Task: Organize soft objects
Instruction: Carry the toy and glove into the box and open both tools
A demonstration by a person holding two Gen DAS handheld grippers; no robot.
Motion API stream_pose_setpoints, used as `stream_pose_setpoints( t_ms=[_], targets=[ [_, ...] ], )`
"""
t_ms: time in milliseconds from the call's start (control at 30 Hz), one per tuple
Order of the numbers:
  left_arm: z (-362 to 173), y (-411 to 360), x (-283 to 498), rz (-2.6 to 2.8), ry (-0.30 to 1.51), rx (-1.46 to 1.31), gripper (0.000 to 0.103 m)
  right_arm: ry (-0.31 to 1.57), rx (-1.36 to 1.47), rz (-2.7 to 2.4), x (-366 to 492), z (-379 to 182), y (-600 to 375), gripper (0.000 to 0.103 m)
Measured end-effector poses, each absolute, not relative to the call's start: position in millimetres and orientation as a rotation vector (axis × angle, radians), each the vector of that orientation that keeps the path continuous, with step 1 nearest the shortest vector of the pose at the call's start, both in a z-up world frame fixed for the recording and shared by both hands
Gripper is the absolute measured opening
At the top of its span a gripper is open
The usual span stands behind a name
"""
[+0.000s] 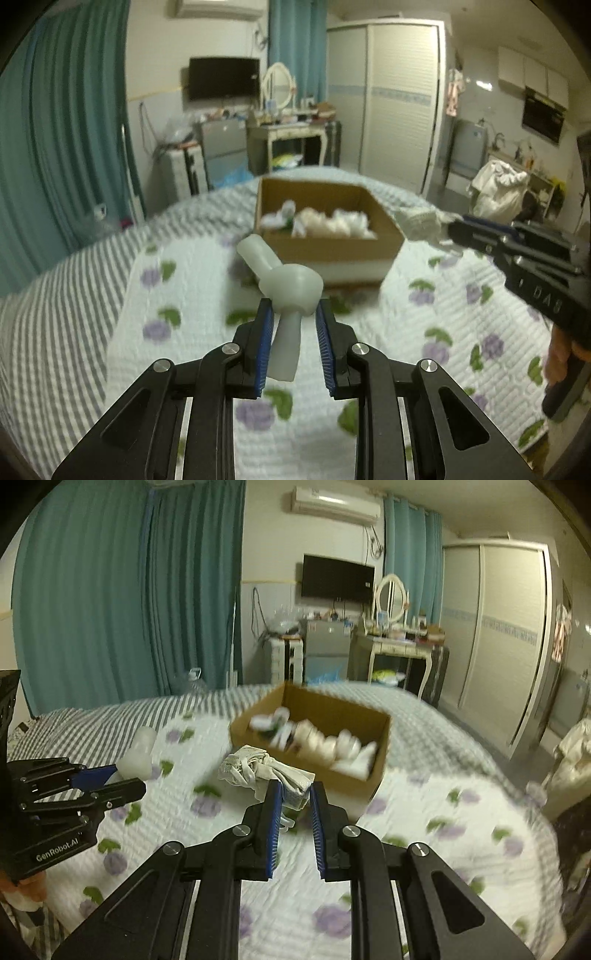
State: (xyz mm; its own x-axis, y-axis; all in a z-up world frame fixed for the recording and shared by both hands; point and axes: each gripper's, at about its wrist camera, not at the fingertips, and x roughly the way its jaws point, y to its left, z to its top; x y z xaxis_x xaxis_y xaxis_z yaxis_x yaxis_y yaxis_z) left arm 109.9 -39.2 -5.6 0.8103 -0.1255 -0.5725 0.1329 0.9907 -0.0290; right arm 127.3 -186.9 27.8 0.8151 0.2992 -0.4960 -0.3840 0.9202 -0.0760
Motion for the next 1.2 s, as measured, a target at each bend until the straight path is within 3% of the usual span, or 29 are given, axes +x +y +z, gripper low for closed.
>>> stream_pose_setpoints(
  t_ms=[233,467,933,1067,1133,1200],
  targets=[
    [25,-53,169,-0.134,0.556,0.053,0.023,0.443,-0.161,0.353,185,75,-204,0.015],
    [28,-65,247,-0.113,0.541,0.090,0.023,0.418,-0.121,0.341,246,82,-208,0.015],
    [-40,-81,351,-0.138,0.623,0.149,0.023,0.557,-0.119,0.309,364,-2,-179,0.015],
    [-47,-82,353,-0.145,0.636,0.150,0.028,0.601,-0.099,0.300,379,-24,-181,0.016],
    [-45,-83,352,-0.141,0.635,0.157,0.028,0.612,-0.093,0.308,384,-25,-183,0.017],
    [-43,-85,351,-0.127,0.640,0.161,0.030,0.608,-0.098,0.302,384,-25,-184,0.027]
  ],
)
